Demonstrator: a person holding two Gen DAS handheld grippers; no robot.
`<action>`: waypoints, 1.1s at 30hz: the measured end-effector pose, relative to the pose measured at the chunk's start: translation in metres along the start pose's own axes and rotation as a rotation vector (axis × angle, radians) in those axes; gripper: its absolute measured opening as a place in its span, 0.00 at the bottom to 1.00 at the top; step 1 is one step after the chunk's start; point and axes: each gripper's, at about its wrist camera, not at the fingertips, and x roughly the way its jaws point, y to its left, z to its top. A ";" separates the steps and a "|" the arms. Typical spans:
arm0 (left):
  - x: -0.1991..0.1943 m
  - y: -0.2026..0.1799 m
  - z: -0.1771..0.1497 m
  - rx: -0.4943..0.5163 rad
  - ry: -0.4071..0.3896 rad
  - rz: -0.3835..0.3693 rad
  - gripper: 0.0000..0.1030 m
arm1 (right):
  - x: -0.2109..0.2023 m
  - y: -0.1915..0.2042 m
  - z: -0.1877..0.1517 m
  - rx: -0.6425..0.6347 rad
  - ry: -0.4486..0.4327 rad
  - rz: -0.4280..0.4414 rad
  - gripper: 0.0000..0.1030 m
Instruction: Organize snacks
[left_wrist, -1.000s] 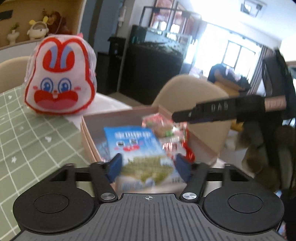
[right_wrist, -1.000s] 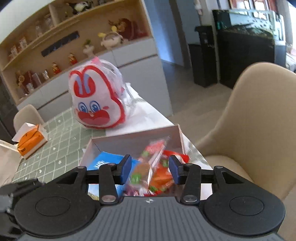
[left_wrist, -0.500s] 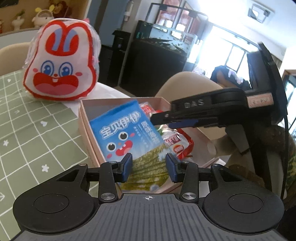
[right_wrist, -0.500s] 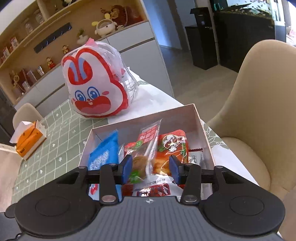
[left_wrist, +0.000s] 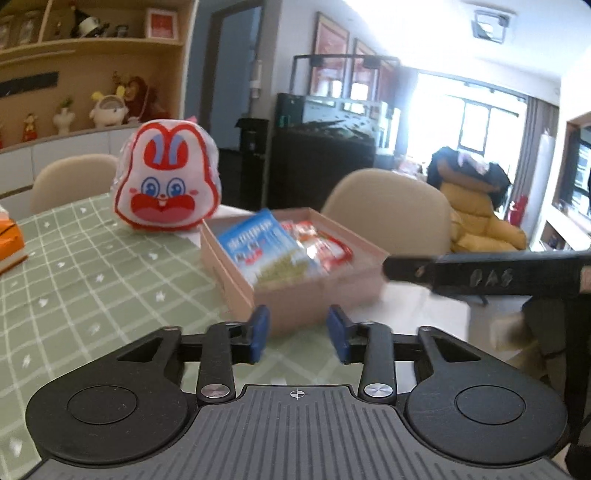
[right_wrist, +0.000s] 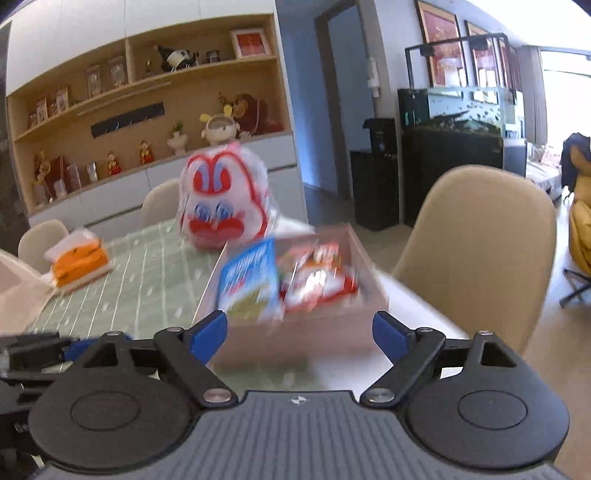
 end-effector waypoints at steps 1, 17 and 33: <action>-0.010 -0.003 -0.007 -0.008 0.003 -0.001 0.21 | -0.007 0.004 -0.009 0.002 0.007 -0.008 0.84; -0.059 -0.024 -0.040 -0.008 0.031 0.069 0.18 | -0.063 0.042 -0.066 -0.036 0.079 -0.042 0.84; -0.055 -0.023 -0.046 -0.019 0.076 0.076 0.18 | -0.062 0.041 -0.070 -0.033 0.104 -0.041 0.84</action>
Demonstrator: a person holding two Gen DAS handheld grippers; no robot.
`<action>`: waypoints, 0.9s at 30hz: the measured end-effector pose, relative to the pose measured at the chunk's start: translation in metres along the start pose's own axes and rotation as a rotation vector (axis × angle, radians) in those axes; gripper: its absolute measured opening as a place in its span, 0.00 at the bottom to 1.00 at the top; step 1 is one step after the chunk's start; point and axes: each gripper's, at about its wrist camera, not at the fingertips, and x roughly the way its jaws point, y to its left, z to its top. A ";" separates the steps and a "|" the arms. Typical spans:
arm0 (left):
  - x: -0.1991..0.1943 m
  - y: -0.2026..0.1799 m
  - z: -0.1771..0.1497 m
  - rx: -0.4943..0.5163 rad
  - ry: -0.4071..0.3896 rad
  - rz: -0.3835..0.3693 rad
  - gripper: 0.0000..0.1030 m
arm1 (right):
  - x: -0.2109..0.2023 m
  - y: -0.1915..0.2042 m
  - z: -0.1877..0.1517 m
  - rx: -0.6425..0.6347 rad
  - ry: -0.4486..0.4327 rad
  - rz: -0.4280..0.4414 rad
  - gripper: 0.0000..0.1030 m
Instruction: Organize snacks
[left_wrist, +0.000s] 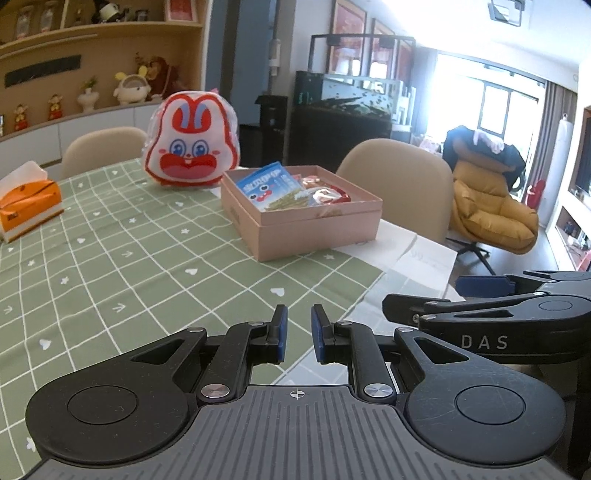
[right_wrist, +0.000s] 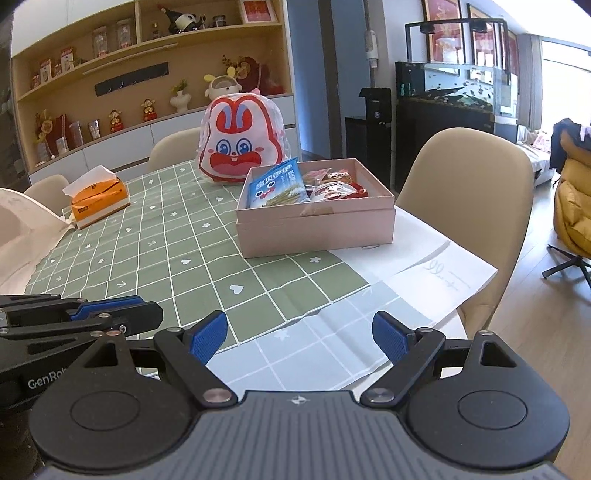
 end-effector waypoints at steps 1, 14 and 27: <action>0.000 0.000 0.000 0.001 -0.001 -0.001 0.18 | 0.000 0.000 0.000 -0.003 0.001 0.002 0.84; 0.000 -0.001 -0.001 0.004 0.000 -0.002 0.18 | -0.001 0.002 0.000 -0.012 0.000 0.006 0.84; 0.001 -0.001 -0.001 0.004 0.003 -0.004 0.18 | -0.002 0.000 -0.002 -0.008 0.006 0.001 0.84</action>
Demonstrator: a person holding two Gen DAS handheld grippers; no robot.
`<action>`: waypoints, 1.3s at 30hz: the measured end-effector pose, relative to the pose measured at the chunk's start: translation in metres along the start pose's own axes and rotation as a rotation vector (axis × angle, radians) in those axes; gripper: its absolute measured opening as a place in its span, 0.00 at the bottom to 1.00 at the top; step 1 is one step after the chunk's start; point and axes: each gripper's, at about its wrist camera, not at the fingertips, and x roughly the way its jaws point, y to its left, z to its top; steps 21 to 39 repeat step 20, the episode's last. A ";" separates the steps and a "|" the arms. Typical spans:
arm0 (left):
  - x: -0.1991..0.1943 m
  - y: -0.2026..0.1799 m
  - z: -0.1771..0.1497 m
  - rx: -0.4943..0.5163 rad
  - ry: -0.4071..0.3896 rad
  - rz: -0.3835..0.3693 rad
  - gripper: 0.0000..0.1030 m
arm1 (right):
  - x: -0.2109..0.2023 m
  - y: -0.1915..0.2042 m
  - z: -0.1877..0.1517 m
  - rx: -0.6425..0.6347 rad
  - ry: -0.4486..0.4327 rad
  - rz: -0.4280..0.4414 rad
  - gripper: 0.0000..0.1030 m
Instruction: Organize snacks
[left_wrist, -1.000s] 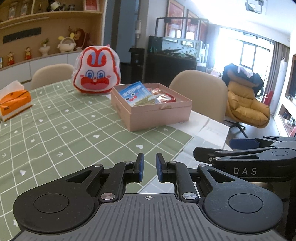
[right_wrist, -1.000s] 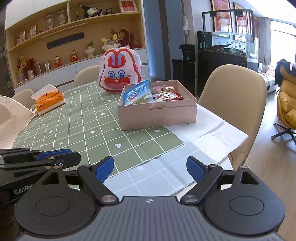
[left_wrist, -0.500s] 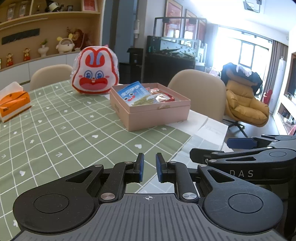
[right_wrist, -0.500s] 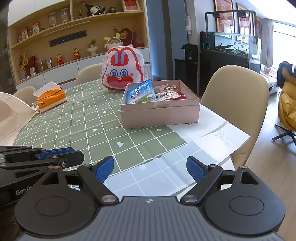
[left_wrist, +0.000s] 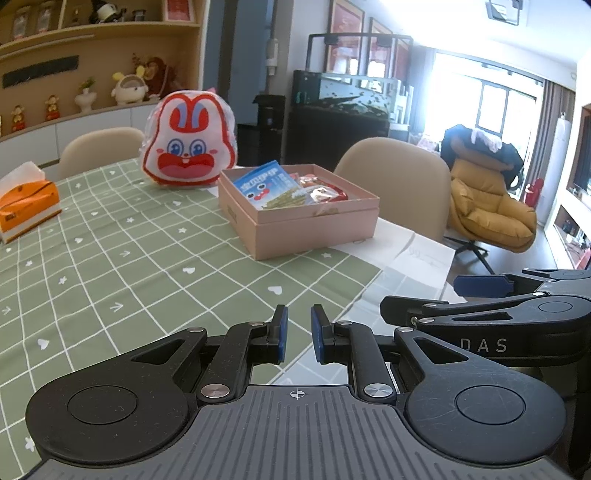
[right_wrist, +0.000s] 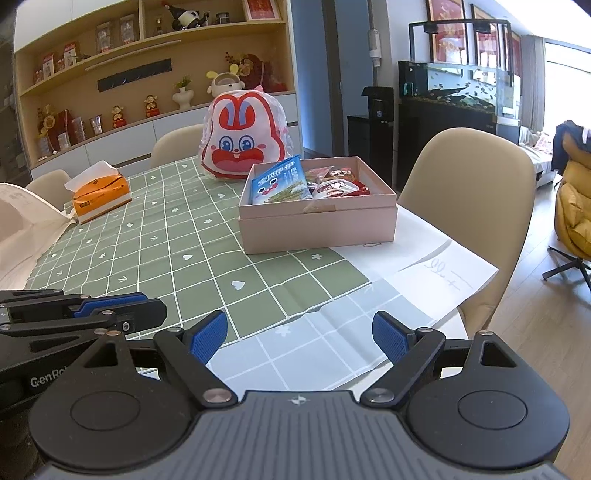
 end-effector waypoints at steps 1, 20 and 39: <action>0.000 0.000 0.000 0.000 0.001 -0.001 0.18 | 0.000 0.000 0.000 0.001 0.000 0.000 0.84; 0.006 0.005 -0.001 -0.010 -0.004 0.022 0.18 | 0.008 -0.003 0.006 -0.003 -0.018 -0.003 0.84; 0.006 0.005 -0.001 -0.010 -0.004 0.022 0.18 | 0.008 -0.003 0.006 -0.003 -0.018 -0.003 0.84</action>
